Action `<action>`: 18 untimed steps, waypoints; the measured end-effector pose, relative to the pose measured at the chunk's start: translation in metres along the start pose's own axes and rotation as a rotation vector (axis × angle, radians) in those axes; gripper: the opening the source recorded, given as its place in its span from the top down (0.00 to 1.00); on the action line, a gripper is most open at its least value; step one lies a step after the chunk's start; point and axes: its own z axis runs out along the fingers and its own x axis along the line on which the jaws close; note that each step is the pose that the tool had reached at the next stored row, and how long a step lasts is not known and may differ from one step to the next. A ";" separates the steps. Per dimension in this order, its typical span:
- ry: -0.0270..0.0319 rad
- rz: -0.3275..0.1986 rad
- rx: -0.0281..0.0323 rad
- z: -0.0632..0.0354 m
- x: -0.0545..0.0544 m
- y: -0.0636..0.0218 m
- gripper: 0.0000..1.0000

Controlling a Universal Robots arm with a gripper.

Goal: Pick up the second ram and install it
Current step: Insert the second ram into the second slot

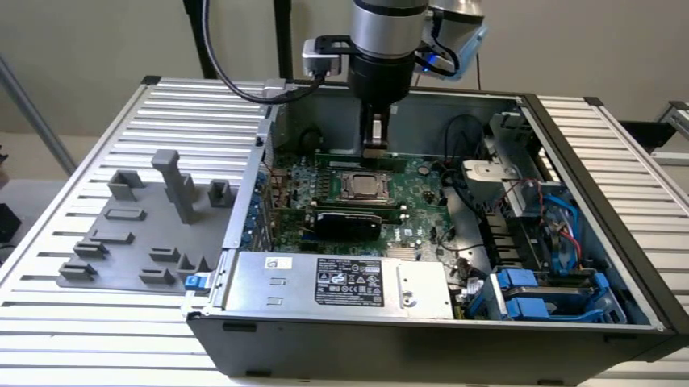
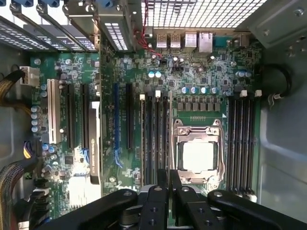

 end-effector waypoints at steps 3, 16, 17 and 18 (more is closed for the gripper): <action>0.0001 -0.002 -0.0001 0.0055 0.001 -0.0007 1.00; 0.0000 -0.027 -0.0009 0.0291 0.002 -0.0064 1.00; 0.0001 -0.028 -0.0010 0.0309 0.002 -0.0064 1.00; 0.0002 -0.030 -0.0010 0.0327 0.002 -0.0064 1.00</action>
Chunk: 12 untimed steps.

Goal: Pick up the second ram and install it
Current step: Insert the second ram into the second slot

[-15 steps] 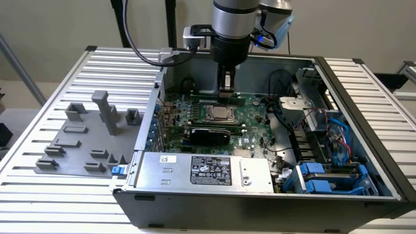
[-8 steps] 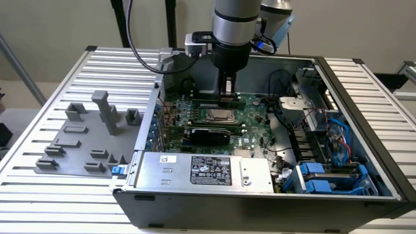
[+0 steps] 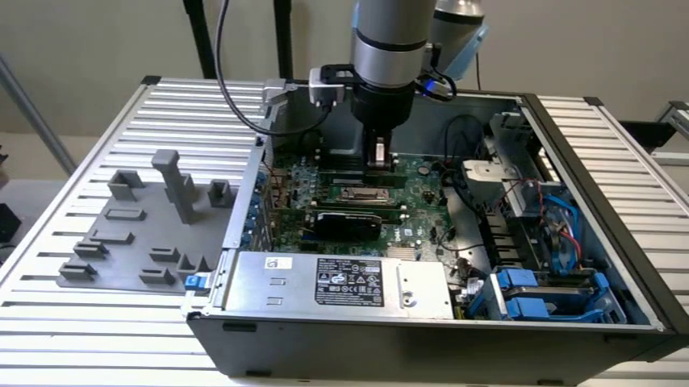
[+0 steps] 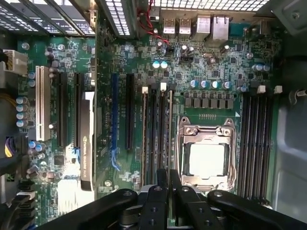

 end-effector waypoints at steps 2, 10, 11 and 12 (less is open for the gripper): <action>-0.0001 -0.001 0.0000 0.0037 0.000 0.0000 1.00; 0.0000 -0.002 -0.0001 0.0182 0.001 0.0011 1.00; -0.0001 -0.002 0.0000 0.0201 0.001 0.0013 1.00; -0.0002 -0.002 0.0000 0.0219 0.001 0.0015 1.00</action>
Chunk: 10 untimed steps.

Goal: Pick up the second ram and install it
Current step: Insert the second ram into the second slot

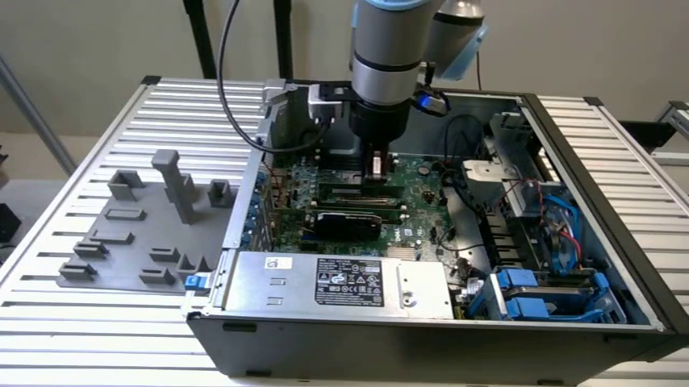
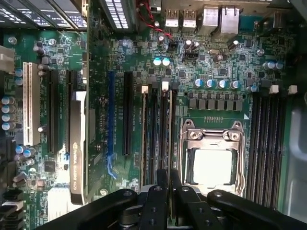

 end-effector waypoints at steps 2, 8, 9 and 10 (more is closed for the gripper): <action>0.0000 0.000 0.0000 0.0036 0.000 0.0004 1.00; 0.0003 0.000 -0.0006 0.0112 0.000 0.0006 1.00; 0.0006 0.000 -0.0009 0.0112 0.001 0.0006 1.00; 0.0001 0.000 -0.0008 0.0116 0.000 0.0005 1.00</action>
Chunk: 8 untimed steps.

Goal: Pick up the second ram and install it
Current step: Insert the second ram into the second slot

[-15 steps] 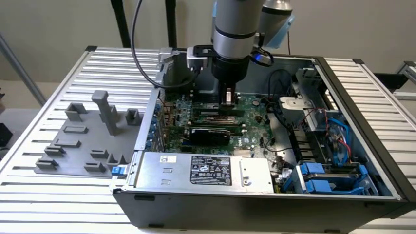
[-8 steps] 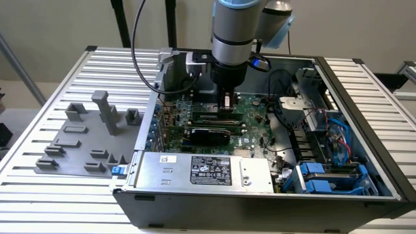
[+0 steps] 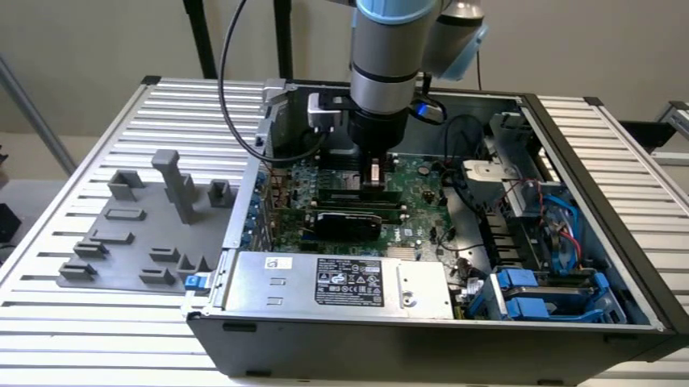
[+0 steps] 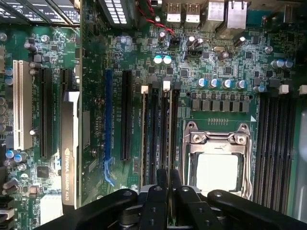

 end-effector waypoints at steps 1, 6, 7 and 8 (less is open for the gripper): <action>0.0006 0.000 0.0001 0.0006 0.000 -0.0001 1.00; 0.0099 0.000 -0.0003 0.0020 0.000 0.0000 1.00; 0.0125 0.000 -0.0002 0.0021 0.000 0.0000 1.00; 0.0146 0.000 -0.0002 0.0022 0.000 -0.0001 1.00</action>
